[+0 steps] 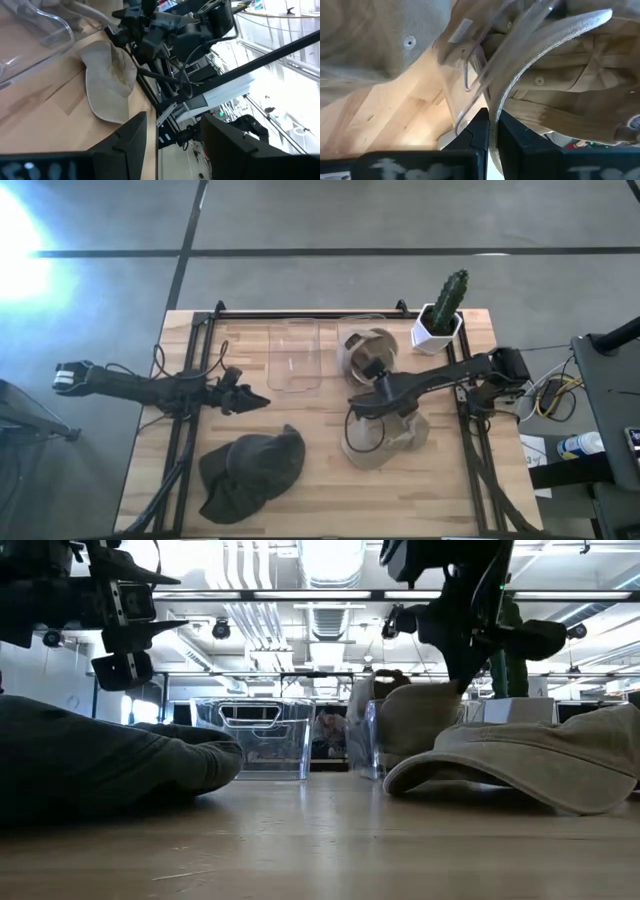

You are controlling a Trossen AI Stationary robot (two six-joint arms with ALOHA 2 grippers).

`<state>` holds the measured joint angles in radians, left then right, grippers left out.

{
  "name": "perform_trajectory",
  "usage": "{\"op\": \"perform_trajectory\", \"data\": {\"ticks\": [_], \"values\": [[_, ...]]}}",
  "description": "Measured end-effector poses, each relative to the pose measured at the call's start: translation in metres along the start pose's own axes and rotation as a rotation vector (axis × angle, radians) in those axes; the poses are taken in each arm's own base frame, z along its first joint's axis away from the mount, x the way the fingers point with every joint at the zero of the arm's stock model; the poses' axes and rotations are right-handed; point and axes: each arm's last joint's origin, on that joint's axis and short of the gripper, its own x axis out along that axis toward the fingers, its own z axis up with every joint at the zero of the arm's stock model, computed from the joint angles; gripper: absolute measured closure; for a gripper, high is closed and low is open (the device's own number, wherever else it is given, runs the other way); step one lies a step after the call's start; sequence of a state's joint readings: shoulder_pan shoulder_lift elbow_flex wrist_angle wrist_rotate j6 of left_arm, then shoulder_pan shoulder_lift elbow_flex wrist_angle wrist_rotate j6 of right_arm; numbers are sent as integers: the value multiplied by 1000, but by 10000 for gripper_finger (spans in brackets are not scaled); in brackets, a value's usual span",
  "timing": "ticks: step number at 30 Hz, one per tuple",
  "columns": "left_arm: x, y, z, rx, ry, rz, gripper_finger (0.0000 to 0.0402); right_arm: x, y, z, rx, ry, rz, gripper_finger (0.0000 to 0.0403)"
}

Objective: Pick & Place hat
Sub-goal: Put the left brown cap into the right transparent bin, then put the brown cap into the right transparent bin

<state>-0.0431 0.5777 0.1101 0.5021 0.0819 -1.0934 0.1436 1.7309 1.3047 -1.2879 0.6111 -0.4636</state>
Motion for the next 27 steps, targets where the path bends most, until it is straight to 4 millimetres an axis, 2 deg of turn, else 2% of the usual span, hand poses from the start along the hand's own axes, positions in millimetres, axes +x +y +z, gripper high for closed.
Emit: {"op": "perform_trajectory", "data": {"ticks": [5, 8, 12, 17, 23, 25, 27], "values": [[1, 2, 0, -4, -5, 21, 221, -18, -10, -6, 146, -87, 0, 380], [2, 3, 0, -3, -18, 37, 221, -27, -14, -8, 214, -179, 74, 366], [3, 4, -1, -2, -13, 46, 221, -30, -15, -7, 244, -243, 145, 331], [3, 5, -1, -2, -11, 51, 221, -34, -16, -8, 275, -235, 113, 276], [4, 6, -2, 0, -6, 58, 221, -68, -25, -27, 435, -346, 63, 232], [4, 7, -2, 0, -3, 64, 221, -78, -26, -31, 512, -394, 112, 224], [5, 7, -2, 0, 0, 70, 221, -85, -25, -35, 594, -448, 247, 220]]}}
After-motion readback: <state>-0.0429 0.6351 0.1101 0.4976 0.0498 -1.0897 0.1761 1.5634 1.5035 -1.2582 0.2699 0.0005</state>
